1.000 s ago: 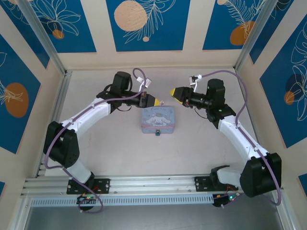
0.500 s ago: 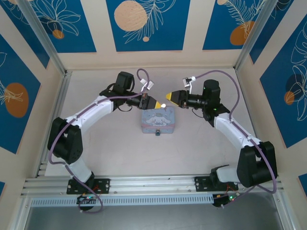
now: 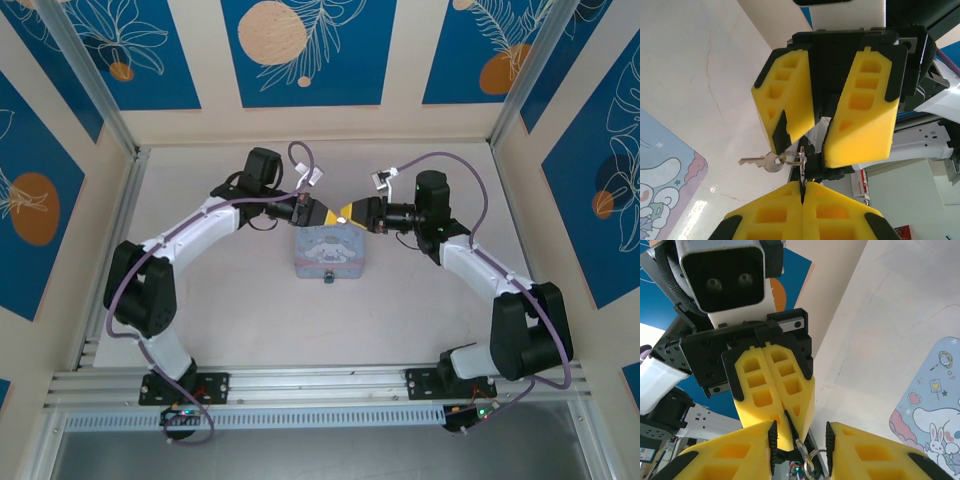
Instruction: Unlock the padlock with the key
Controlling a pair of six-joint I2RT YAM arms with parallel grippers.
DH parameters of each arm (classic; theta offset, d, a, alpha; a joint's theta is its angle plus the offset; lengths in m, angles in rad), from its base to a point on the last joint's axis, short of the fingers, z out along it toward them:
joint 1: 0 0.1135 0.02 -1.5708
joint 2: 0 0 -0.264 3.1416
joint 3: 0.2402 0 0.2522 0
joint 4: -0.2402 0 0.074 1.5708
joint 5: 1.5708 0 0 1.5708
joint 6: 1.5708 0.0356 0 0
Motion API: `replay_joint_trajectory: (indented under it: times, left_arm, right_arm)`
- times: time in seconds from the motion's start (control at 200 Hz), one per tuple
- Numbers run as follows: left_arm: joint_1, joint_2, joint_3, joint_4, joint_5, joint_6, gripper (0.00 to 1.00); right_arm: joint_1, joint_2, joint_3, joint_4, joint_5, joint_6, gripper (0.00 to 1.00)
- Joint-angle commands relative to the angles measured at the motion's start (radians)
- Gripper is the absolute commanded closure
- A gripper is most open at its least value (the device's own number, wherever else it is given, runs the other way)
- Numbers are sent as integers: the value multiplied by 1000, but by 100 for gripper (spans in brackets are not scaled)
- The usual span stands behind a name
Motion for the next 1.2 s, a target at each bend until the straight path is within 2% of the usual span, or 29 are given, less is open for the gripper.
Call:
replay_joint_trajectory:
  times: [0.0, 0.395, 0.505, 0.57, 0.65, 0.775, 0.835, 0.92, 1.07, 1.195]
  left_arm:
    - [6, 18, 36, -6, 33, 23, 100]
    - [7, 37, 50, -11, 23, 24, 100]
    - [6, 41, 55, -13, 24, 27, 100]
    - [6, 43, 59, -18, 20, 29, 100]
    - [10, 38, 58, -20, -11, 27, 100]
    - [30, -12, -1, 105, -119, -87, 58]
    - [42, -46, -51, 215, -177, -193, 46]
    - [46, -96, -117, 338, -282, -339, 39]
    - [34, -168, -273, 603, -471, -653, 36]
    - [4, -208, -357, 674, -614, -802, 35]
  right_arm:
    - [7, 8, -14, 20, -35, -22, 69]
    - [-3, 2, -59, 22, -29, -22, 81]
    - [-8, 2, -65, 26, -28, -19, 90]
    - [-11, 2, -67, 32, -27, -14, 100]
    - [-17, 2, -69, 42, -23, 5, 100]
    - [-20, -5, -77, 40, 10, 32, 100]
    - [-21, -12, -87, 45, 37, 53, 100]
    - [-21, -17, -102, 51, 92, 102, 100]
    - [-6, -15, -148, 142, 216, 255, 100]
    - [28, -6, -175, 222, 332, 382, 100]
